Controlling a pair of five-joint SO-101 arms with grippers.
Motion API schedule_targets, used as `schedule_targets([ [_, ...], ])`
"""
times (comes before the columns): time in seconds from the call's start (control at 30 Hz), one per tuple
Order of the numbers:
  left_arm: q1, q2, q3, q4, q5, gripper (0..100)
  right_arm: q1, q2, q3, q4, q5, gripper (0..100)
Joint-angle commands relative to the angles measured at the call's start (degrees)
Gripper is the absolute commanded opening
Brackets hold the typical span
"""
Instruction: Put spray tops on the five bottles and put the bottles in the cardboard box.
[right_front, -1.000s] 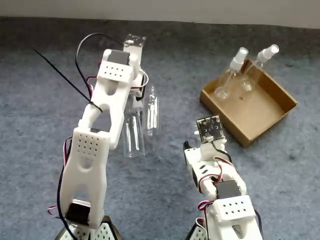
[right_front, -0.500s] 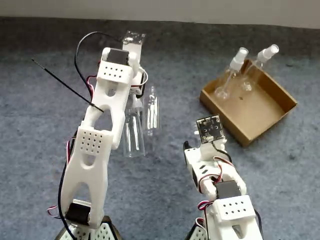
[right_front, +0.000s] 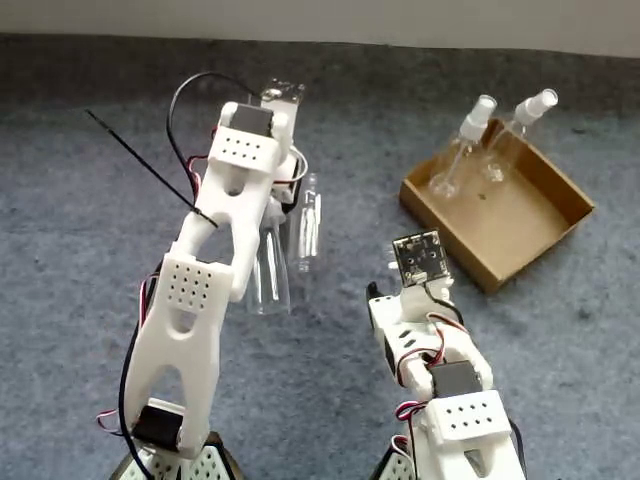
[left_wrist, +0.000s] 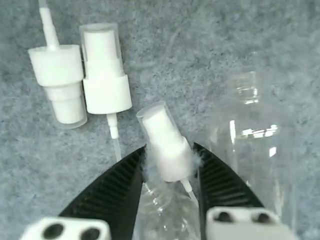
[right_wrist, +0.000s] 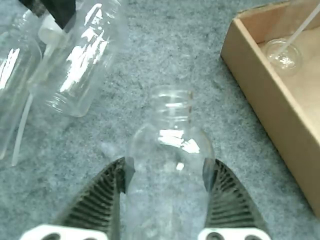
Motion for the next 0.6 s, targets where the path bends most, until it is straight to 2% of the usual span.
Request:
schedule_targets([
  [0.0, 0.57, -0.66, 0.48, 0.09, 0.44, 12, 0.48, -0.57, -0.22, -0.92, -0.09, 8.4],
  [0.57, 0.92, -0.57, 3.65, 0.09, 0.53, 12, 0.48, -0.57, -0.22, -0.92, -0.09, 8.4],
])
